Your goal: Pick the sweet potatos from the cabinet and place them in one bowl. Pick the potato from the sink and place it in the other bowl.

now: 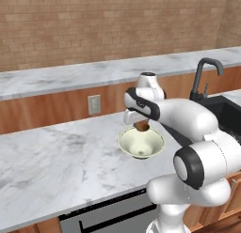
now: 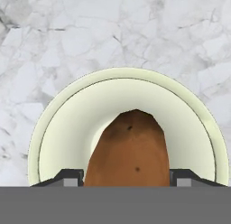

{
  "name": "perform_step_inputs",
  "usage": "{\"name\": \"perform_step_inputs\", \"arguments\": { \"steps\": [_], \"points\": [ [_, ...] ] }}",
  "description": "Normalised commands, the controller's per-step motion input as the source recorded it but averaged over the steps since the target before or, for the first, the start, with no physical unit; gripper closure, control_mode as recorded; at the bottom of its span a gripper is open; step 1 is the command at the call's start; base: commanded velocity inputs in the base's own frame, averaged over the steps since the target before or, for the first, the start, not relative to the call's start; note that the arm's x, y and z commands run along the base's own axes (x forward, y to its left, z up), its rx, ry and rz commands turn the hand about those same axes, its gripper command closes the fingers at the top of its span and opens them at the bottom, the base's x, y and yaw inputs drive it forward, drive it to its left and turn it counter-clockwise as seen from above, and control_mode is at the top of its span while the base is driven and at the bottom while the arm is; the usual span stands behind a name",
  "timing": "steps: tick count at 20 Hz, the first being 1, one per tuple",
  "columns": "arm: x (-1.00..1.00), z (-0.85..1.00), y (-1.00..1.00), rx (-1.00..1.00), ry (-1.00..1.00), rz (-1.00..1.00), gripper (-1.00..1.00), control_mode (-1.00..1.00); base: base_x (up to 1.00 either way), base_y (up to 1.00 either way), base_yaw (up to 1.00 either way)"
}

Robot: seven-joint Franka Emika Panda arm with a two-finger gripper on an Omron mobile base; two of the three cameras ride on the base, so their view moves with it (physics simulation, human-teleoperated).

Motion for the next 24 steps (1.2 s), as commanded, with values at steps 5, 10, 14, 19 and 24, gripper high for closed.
{"name": "perform_step_inputs", "arguments": {
  "steps": [5,10,14,19,24],
  "points": [
    [0.0,-0.15,0.0,0.0,-0.05,0.0,1.0,-1.0,0.0,0.0,0.0],
    [0.0,-0.31,0.0,0.0,-0.15,0.0,1.0,-1.0,0.0,0.0,0.0],
    [-0.08,-0.23,0.0,0.0,-0.11,0.0,1.0,-1.0,0.0,0.0,0.0],
    [-0.48,0.0,0.0,0.0,-0.02,0.0,1.0,-1.0,0.0,0.0,0.0],
    [-0.4,-0.04,0.0,0.0,-0.01,0.0,1.0,-1.0,0.0,0.0,0.0]
  ]
}}
